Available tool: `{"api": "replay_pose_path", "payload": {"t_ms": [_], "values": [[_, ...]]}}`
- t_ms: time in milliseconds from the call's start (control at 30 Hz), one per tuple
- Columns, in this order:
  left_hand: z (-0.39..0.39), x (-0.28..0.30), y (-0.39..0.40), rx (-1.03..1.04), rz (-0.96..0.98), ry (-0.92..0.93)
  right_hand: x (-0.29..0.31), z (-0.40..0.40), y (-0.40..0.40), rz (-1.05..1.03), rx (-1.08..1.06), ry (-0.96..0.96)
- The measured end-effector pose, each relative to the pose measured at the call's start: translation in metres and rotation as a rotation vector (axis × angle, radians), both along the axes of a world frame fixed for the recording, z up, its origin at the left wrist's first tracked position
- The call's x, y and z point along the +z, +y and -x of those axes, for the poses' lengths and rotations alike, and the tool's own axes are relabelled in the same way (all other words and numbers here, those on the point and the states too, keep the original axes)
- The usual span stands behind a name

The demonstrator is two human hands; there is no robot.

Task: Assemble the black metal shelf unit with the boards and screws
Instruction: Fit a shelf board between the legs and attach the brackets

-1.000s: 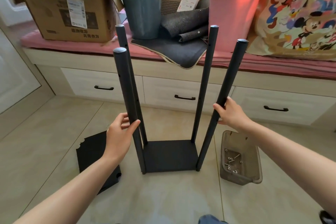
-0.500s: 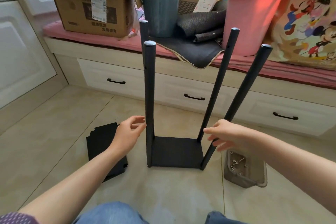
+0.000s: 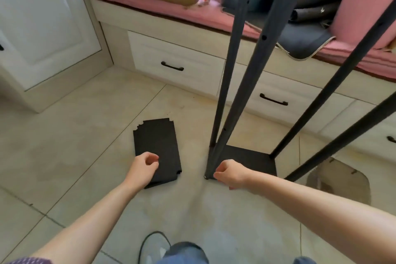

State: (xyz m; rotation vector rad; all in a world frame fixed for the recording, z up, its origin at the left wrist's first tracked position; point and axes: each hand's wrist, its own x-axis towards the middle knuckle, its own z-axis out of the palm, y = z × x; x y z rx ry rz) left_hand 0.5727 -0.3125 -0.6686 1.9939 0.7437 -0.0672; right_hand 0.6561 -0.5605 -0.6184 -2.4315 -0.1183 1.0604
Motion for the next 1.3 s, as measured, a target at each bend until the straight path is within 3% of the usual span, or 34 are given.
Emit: {"api": "replay_pose_path", "payload": {"t_ms": [167,533,967,1100,1300], "values": [[0.012,-0.050,0.030,0.108,-0.007,0.150,-0.054,-0.001,0.042,-0.014,0.029,0.091],[-0.003,-0.108,0.040,0.249,0.001,0.215,-0.136,-0.029,0.094,-0.139,-0.115,0.225],[-0.016,-0.122,0.040,0.252,0.107,0.244,-0.156,-0.043,0.125,-0.243,-0.272,0.365],[-0.020,-0.123,0.036,0.371,0.109,0.178,-0.157,-0.042,0.124,-0.310,-0.335,0.322],[-0.025,-0.107,0.034,0.630,0.272,0.047,-0.139,-0.040,0.121,-0.424,-0.437,0.239]]}}
